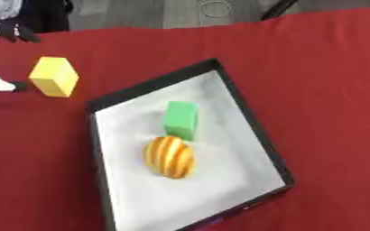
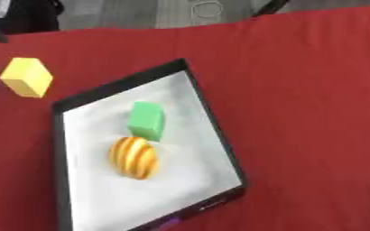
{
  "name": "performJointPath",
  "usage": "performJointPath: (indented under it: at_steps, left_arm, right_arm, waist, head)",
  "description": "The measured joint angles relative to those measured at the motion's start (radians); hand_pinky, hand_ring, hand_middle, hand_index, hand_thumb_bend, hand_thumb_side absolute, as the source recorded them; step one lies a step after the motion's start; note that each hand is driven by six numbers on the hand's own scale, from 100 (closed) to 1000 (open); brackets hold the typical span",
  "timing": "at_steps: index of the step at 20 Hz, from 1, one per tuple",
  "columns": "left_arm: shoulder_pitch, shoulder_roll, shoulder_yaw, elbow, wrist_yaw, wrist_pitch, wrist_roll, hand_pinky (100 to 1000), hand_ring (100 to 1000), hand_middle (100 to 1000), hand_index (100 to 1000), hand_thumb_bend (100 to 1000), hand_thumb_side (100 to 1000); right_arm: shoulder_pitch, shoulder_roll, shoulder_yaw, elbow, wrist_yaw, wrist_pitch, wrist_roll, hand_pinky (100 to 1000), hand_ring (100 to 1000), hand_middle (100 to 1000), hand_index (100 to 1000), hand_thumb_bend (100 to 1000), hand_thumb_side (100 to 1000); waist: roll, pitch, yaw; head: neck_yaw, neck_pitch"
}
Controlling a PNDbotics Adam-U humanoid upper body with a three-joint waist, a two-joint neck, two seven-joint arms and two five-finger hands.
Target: Pick up objects on the table and place them in the box.
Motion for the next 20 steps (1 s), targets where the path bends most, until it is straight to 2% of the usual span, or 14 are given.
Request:
performJointPath:
  at_steps: [12, 20]
  left_arm:
    - [-0.022, -0.02, -0.001, 0.028, 0.028, 0.005, -0.038, 852, 875, 835, 880, 467, 201]
    - [-0.027, -0.021, 0.0, 0.036, 0.027, 0.04, -0.087, 862, 883, 845, 892, 510, 176]
  right_arm:
    - [-0.011, 0.006, 0.011, 0.0, 0.01, 0.002, 0.006, 970, 1000, 722, 798, 100, 479]
    - [-0.018, 0.01, 0.014, 0.0, 0.02, 0.004, 0.006, 970, 1000, 722, 797, 100, 477]
  waist:
    - [0.002, 0.022, -0.008]
    - [0.002, 0.037, -0.015]
  head:
    - [-0.014, 0.002]
    - [-0.007, 0.0]
